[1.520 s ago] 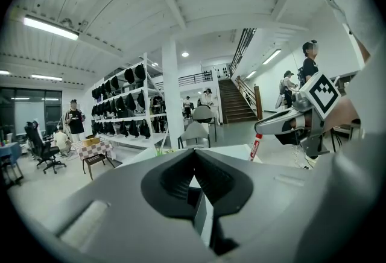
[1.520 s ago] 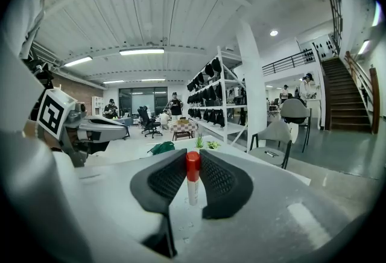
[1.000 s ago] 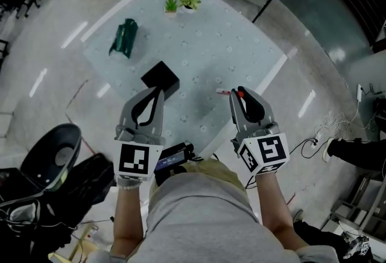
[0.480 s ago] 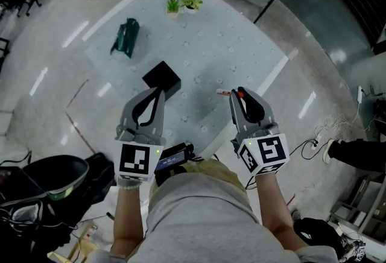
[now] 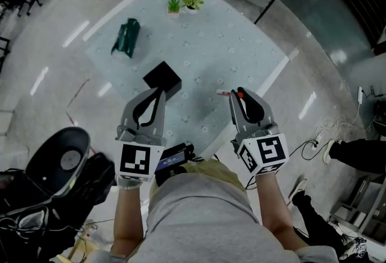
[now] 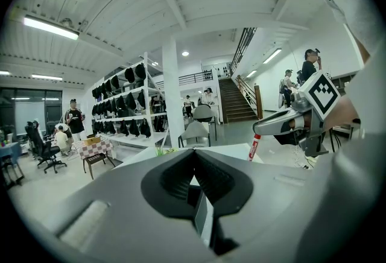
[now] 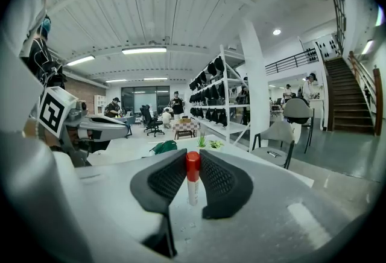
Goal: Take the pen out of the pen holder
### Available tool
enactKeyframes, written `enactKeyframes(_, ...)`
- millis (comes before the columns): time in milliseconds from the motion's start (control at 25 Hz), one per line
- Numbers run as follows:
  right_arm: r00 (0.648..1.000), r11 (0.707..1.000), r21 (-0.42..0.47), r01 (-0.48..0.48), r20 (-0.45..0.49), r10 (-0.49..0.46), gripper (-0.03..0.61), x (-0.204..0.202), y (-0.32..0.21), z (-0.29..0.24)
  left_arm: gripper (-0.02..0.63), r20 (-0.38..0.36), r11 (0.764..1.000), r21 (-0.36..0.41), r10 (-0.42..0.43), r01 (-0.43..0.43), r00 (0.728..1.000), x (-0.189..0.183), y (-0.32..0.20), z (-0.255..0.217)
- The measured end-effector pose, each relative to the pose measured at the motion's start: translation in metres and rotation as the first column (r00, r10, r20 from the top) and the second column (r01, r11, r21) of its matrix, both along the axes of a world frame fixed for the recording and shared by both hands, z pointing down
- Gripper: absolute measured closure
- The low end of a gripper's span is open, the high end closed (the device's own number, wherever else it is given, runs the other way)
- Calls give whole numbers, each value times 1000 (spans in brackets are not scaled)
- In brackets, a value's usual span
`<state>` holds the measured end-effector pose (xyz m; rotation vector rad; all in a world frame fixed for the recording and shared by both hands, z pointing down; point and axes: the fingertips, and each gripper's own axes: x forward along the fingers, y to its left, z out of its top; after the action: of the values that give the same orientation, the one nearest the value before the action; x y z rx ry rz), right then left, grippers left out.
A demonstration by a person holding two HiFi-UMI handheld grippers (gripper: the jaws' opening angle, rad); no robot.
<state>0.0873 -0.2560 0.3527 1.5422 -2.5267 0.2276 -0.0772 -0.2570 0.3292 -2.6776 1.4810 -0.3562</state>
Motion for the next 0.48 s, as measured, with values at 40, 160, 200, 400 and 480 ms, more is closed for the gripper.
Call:
enactKeyframes(40,1000,1000,0,0,0,0,515,0,0,0,614,-1,1000,0,0,0,1000,0,0,0)
enactKeyframes(160,1000,1000,0,0,3,0,515,0,0,0,614,2,1000,1,0,0,1000,-1,0,0)
enactKeyframes(200,1000,1000,0,0,3,0,515,0,0,0,614,4,1000,1,0,0,1000,-1,0,0)
enactKeyframes(400,1000,1000,-1,2,1,-2,515,-1,-1,2,614,0,1000,1,-3,3,1000,-1,0,2)
enactKeyframes(480,1000,1000,-1,2,2,-2,515,-1,-1,2,614,3,1000,2,-2,2,1000,-1,-1,2)
